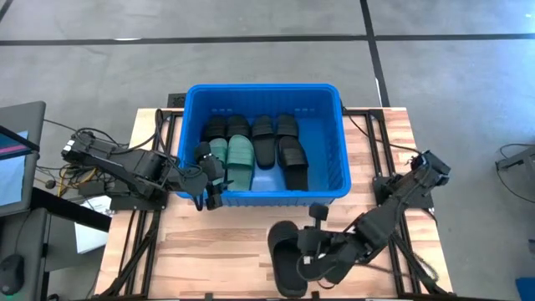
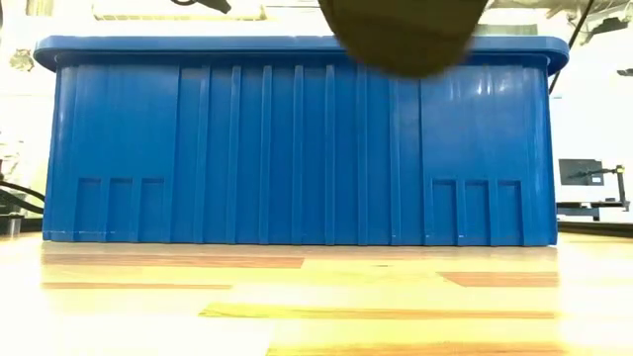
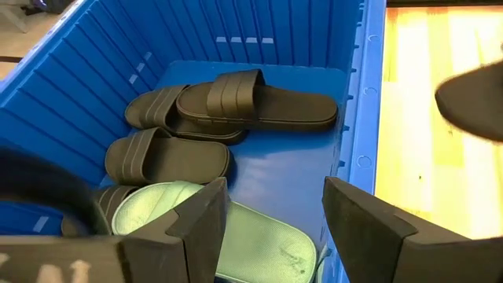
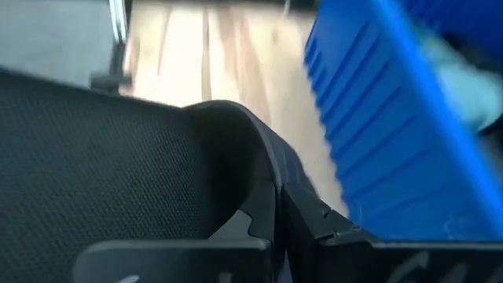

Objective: Pick and place slides into bin
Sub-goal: Put the black slide into the blue bin

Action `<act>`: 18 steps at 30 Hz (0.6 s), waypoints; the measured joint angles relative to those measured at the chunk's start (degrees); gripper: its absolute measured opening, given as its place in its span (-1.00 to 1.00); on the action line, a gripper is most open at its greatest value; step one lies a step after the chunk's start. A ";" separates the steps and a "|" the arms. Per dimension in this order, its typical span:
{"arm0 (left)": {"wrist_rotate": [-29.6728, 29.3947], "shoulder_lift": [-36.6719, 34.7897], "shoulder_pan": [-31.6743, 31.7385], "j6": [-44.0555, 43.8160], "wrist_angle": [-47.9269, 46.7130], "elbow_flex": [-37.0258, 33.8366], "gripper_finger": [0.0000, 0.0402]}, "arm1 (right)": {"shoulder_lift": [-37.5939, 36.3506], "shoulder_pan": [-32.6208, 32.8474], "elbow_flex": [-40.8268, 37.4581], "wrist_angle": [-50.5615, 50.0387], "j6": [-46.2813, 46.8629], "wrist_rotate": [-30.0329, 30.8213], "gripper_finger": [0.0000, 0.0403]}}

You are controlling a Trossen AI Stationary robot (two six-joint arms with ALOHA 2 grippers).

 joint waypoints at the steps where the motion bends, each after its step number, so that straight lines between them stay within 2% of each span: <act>1: -0.02 0.00 0.01 0.00 0.00 0.00 -0.01 | -0.58 -0.02 0.82 -0.22 -0.37 1.11 -1.00; 9: -0.09 0.00 0.01 0.00 -0.02 0.00 -0.01 | -3.67 -2.49 7.48 -2.26 -8.55 8.48 -1.00; 18: -2.19 0.00 -0.01 -0.04 0.16 0.00 -0.01 | -5.75 -10.82 9.52 -4.20 -22.73 9.40 -1.00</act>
